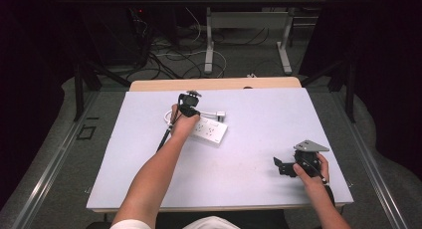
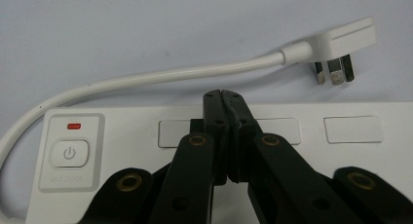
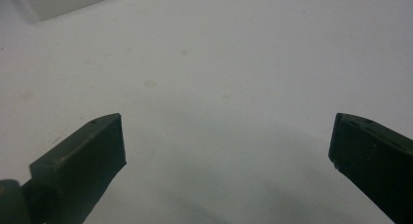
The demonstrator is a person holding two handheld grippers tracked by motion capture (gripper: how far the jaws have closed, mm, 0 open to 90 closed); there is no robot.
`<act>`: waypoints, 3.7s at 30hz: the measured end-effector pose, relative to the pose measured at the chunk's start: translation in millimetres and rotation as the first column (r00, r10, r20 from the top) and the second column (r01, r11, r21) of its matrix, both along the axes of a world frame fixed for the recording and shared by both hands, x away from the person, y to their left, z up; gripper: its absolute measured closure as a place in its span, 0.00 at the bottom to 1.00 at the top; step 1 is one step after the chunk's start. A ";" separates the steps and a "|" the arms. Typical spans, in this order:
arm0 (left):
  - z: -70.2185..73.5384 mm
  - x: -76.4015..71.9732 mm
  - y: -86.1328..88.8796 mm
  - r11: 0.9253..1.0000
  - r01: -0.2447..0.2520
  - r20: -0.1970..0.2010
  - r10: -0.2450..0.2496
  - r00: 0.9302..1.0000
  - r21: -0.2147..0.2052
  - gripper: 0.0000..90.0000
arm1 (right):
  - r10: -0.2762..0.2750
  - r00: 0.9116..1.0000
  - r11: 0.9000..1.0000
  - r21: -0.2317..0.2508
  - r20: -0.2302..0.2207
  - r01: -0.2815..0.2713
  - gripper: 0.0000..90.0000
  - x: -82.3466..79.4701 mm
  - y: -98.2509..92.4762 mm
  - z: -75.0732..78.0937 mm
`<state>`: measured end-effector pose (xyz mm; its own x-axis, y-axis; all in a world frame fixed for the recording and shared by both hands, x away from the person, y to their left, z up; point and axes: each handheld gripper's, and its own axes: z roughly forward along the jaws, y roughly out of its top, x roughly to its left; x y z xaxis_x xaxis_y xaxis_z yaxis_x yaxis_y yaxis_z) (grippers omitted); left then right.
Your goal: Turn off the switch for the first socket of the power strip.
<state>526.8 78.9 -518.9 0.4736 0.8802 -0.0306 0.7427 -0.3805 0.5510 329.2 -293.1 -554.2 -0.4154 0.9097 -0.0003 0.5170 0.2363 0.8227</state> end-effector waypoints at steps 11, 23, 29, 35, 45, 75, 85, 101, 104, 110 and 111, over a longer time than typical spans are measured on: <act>5.5 -1.1 5.6 1.000 -0.020 0.006 0.020 1.000 -0.015 0.98 | 0.005 1.000 1.000 -0.007 0.007 -0.005 0.00 0.7 -1.0 -1.0; 17.9 -4.4 16.0 0.999 -0.022 0.026 0.023 0.999 -0.023 0.95 | 0.001 1.000 1.000 -0.005 0.004 -0.001 0.00 0.7 -0.4 -0.7; 20.8 -8.8 15.0 1.000 0.006 0.039 -0.005 0.999 -0.020 0.93 | -0.005 1.000 1.000 -0.002 -0.001 0.005 0.00 0.0 -0.8 -0.1; 23.6 -15.0 12.3 0.999 0.036 0.055 -0.034 0.998 -0.034 0.89 | -0.005 1.000 1.000 -0.003 0.002 0.005 0.00 0.2 -0.9 -0.2; 21.8 -23.2 14.0 0.997 0.045 0.050 -0.042 0.998 -0.059 0.83 | -0.003 1.000 1.000 -0.007 0.003 0.003 0.00 0.0 -1.0 0.0; 20.8 -56.1 27.4 0.975 0.084 0.065 -0.072 0.995 -0.204 0.46 | -0.002 1.000 1.000 -0.010 0.003 0.002 0.00 -0.4 -0.9 0.1; 23.5 -71.7 31.9 0.959 0.142 0.054 -0.133 0.990 -0.246 0.44 | -0.007 1.000 1.000 -0.009 0.002 0.007 0.00 -0.8 0.3 0.0; 29.4 -99.8 54.4 0.948 0.111 0.055 -0.099 0.994 -0.299 0.06 | 0.004 1.000 1.000 -0.014 0.000 -0.004 0.00 -1.2 0.6 0.3; 30.8 -106.7 59.5 0.947 0.111 0.069 -0.094 0.993 -0.303 0.00 | -0.002 1.000 1.000 -0.011 -0.002 0.002 0.00 -1.4 1.2 0.4; 32.4 -117.4 71.4 0.940 0.108 0.087 -0.084 0.993 -0.325 0.00 | 0.004 1.000 1.000 -0.015 0.005 -0.004 0.00 -1.0 1.3 0.4; 32.4 -118.9 73.5 0.938 0.116 0.086 -0.093 0.992 -0.326 0.00 | 0.004 1.000 1.000 -0.015 0.005 -0.004 0.00 -1.1 1.4 0.4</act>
<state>407.9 152.5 -486.5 0.5735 0.7717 -0.2750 0.6649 -0.2424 0.7065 328.1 -291.7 -553.8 -0.4190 0.9078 -0.0159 0.5116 0.2505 0.8219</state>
